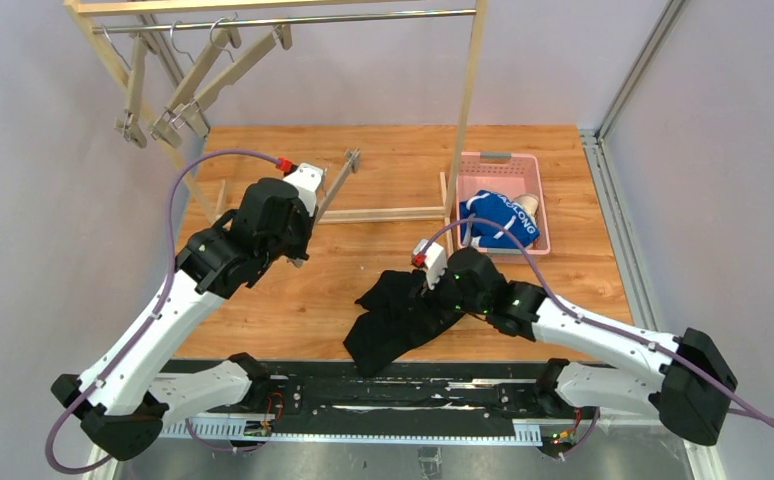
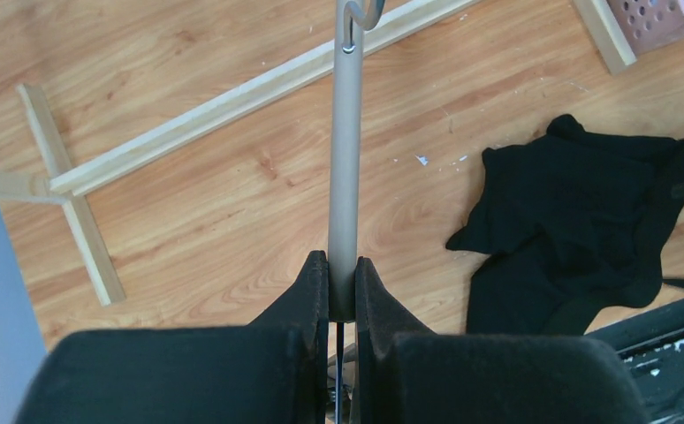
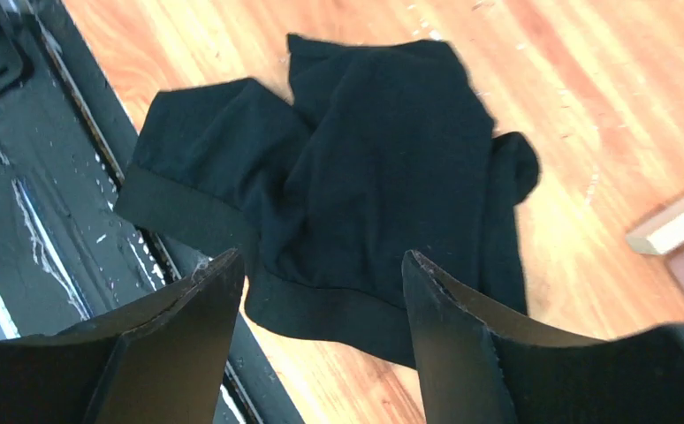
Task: Remove the underwear clipped to the hanger
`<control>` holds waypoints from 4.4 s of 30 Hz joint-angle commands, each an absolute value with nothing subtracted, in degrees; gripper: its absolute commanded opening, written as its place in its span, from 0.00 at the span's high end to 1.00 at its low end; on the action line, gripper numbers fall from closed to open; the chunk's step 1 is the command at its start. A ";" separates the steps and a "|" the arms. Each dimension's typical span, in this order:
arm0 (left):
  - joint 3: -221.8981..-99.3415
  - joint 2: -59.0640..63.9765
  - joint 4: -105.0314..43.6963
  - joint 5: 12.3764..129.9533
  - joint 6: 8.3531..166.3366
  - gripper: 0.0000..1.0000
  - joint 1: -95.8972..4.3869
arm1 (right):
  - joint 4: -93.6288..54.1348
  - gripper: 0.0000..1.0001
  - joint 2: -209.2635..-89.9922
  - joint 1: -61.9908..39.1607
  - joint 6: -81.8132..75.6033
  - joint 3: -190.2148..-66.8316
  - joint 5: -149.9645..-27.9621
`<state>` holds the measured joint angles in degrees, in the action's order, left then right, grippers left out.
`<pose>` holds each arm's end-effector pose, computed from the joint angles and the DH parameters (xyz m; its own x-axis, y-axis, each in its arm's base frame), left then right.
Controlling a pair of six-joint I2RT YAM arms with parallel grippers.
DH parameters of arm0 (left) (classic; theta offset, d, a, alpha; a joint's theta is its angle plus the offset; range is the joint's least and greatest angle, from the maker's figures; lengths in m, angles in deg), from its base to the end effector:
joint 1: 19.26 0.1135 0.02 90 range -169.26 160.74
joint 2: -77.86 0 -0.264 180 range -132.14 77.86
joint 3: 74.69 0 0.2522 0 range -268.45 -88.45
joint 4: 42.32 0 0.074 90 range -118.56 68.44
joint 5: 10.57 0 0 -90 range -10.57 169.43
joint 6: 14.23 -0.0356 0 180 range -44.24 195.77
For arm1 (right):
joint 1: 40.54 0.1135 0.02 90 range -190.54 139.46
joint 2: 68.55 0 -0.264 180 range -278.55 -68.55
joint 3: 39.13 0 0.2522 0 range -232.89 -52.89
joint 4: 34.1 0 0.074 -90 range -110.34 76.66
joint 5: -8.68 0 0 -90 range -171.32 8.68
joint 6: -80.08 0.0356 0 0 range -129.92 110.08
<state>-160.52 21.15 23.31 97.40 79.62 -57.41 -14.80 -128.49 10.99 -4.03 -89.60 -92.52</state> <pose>0.1500 -0.1039 0.3927 -0.4932 0.3062 -0.8143 0.3603 0.9239 0.1292 0.1389 0.1859 0.2481 -0.3875 -0.3259 -0.8623 -0.8386 0.5131 0.1829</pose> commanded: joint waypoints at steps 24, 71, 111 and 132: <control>-180.18 6.61 18.89 85.25 78.97 1.00 -46.37 | -15.67 0.94 -159.85 21.42 1.06 -97.28 -85.99; -199.83 -1.12 26.33 78.78 74.15 1.00 -39.73 | -16.11 0.99 -147.99 -30.80 -7.08 -123.65 -83.65; -207.24 -2.48 20.07 78.57 75.30 1.00 -36.90 | -18.27 0.32 -138.73 -31.34 -8.91 -107.73 -77.54; -209.01 -4.05 17.61 79.26 75.18 1.00 -36.75 | -18.52 0.28 -133.00 -31.40 -7.73 -104.84 -79.04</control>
